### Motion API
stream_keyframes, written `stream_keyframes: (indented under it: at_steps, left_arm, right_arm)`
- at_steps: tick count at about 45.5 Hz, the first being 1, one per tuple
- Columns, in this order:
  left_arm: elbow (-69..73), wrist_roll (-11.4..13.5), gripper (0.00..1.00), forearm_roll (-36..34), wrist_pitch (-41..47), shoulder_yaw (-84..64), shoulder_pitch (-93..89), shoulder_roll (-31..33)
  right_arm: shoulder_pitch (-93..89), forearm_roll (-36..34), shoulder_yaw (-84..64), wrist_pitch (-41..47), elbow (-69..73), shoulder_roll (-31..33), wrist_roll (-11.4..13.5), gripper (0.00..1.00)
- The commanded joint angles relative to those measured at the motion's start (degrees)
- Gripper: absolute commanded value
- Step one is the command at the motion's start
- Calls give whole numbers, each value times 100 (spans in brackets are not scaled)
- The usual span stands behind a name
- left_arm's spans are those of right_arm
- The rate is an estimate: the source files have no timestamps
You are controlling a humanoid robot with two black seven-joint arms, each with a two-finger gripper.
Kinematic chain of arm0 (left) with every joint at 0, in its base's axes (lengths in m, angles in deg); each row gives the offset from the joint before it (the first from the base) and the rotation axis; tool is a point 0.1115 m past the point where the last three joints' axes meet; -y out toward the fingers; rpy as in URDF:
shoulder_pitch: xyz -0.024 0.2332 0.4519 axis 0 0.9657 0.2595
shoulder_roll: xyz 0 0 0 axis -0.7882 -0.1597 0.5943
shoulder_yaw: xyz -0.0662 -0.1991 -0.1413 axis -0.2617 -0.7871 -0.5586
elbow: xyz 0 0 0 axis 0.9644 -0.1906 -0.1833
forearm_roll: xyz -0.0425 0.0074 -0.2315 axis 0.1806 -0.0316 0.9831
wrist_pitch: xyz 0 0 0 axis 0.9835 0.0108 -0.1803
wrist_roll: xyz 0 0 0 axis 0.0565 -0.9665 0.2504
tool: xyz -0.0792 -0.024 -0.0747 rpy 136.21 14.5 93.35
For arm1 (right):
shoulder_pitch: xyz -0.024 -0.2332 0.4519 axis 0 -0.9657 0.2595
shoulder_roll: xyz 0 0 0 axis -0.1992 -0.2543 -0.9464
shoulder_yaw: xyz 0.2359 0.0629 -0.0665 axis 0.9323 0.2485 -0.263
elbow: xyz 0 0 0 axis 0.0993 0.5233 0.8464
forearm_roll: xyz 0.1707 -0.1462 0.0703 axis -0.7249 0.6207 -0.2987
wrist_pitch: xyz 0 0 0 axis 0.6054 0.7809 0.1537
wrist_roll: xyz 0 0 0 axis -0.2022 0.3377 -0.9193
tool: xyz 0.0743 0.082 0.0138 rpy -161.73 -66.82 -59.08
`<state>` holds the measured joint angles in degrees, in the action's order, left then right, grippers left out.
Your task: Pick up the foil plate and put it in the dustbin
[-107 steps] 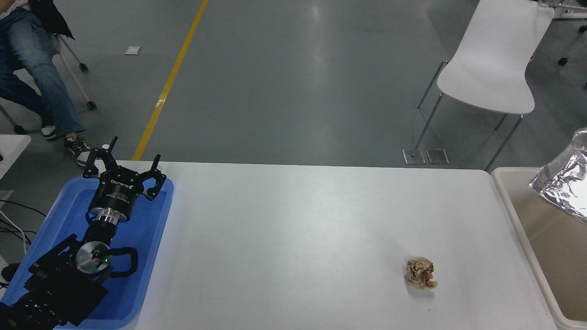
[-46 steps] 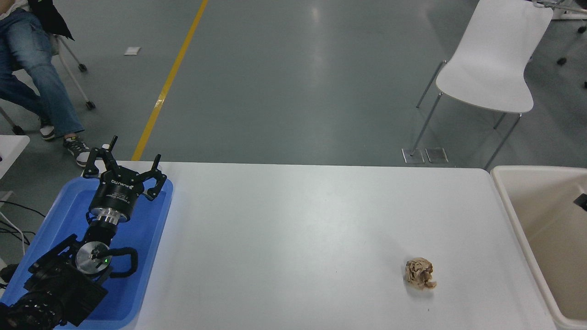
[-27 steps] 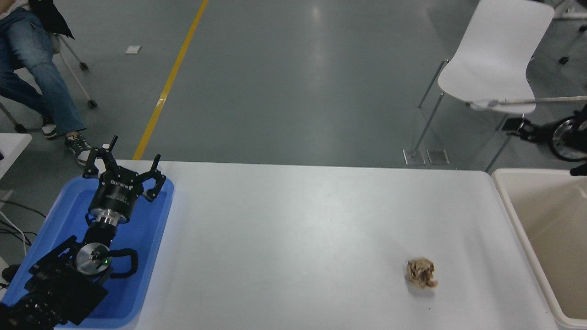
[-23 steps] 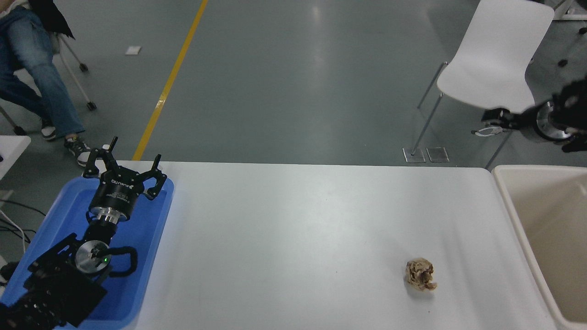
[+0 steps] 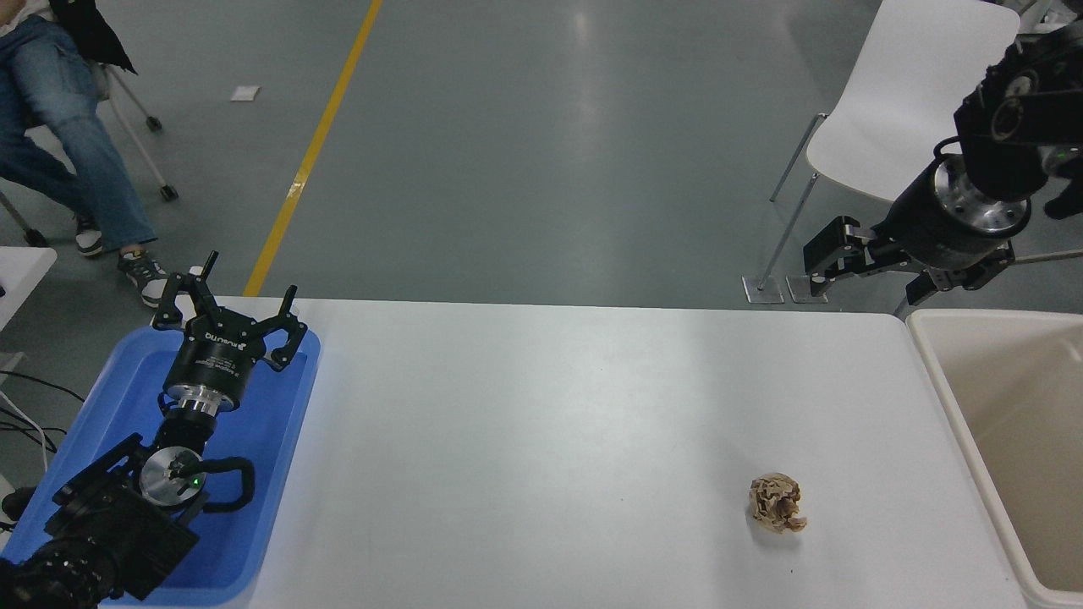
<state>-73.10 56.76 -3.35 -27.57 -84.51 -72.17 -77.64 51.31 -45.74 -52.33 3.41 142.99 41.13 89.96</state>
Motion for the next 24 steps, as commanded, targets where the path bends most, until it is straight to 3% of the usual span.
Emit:
stream_keyframes:
  at_steps: [1,24]
  left_arm:
    - [-6,-2,100,0,3,0,0,-3]
    - [3,-2,100,0,3,0,0,-3]
  right_arm:
    - [720,0,212,248,553,284,-1,100]
    - [852,0,336,248,623,363,8,100]
